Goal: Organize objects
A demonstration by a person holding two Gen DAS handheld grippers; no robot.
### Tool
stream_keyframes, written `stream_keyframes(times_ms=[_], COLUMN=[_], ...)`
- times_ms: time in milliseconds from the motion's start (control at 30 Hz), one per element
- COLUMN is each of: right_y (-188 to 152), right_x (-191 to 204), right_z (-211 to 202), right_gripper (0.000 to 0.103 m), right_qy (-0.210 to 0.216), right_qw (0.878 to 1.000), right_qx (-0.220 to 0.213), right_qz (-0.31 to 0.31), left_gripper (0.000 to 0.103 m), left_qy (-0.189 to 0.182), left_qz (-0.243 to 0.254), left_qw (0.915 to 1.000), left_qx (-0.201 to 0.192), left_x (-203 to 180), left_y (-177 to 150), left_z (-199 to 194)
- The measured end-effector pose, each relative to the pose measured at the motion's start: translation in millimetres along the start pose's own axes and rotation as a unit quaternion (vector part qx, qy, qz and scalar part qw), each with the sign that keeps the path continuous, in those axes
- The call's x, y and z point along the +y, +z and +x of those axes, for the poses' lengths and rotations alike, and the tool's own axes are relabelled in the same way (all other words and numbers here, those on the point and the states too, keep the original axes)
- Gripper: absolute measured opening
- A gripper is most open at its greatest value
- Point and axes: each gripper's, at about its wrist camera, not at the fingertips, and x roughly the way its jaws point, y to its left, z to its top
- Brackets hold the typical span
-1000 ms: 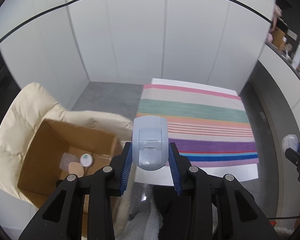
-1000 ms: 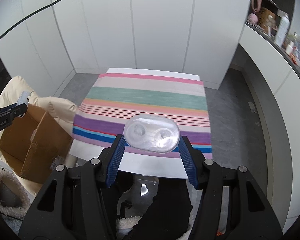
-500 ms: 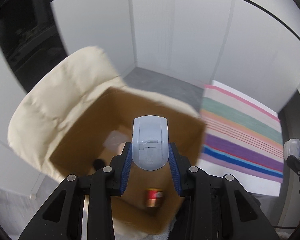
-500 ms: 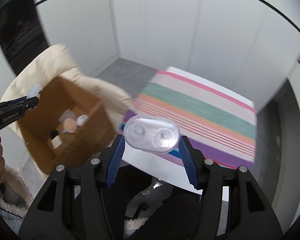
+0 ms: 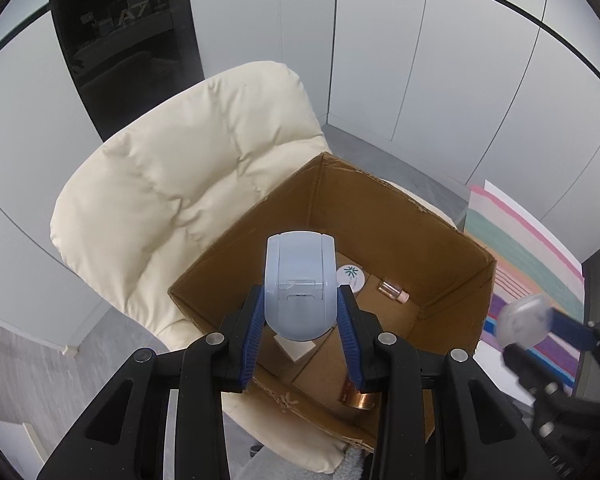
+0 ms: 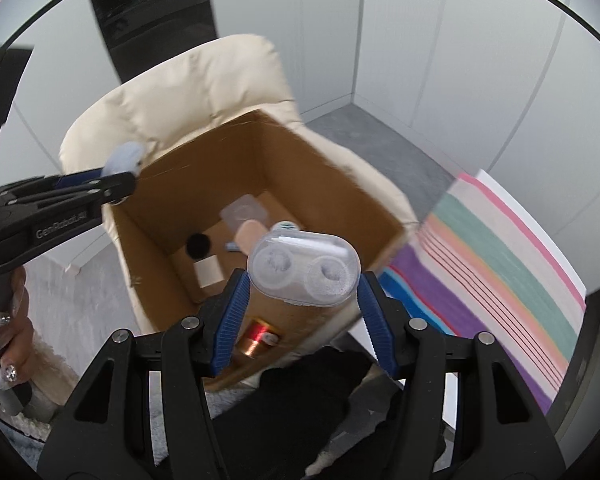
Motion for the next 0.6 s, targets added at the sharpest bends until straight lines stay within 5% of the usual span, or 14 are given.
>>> stream_keyframes(times_ms=[200, 233, 267, 333, 600], right_y=[3, 3, 3, 3, 2], right_x=[13, 11, 9, 3, -17], right_z=[10, 10, 11, 12, 9], right_gripper=[0.060, 0.066, 0.083, 0.101, 0.102], right_qy=[0.010, 0.012, 0.012, 0.006, -0.007], right_qw=[1.000, 1.000, 1.000, 1.000, 0.998], right_qx=[0.005, 0.004, 0.007, 0.009, 0.010], right_qz=[-0.005, -0.002, 0.004, 0.019, 0.061], left_gripper=[0.041, 0.058, 0.081, 0.100, 0.100], left_qy=[-0.017, -0.021, -0.022, -0.025, -0.042], left_qz=[0.004, 0.005, 0.005, -0.001, 0.005], left_qw=[0.9999, 0.9998, 0.9998, 0.9997, 0.9990], left_qx=[-0.002, -0.003, -0.002, -0.005, -0.014], left_x=[-1, -3, -3, -3, -9], left_y=[-1, 0, 0, 0, -2], left_z=[1, 0, 0, -4, -12])
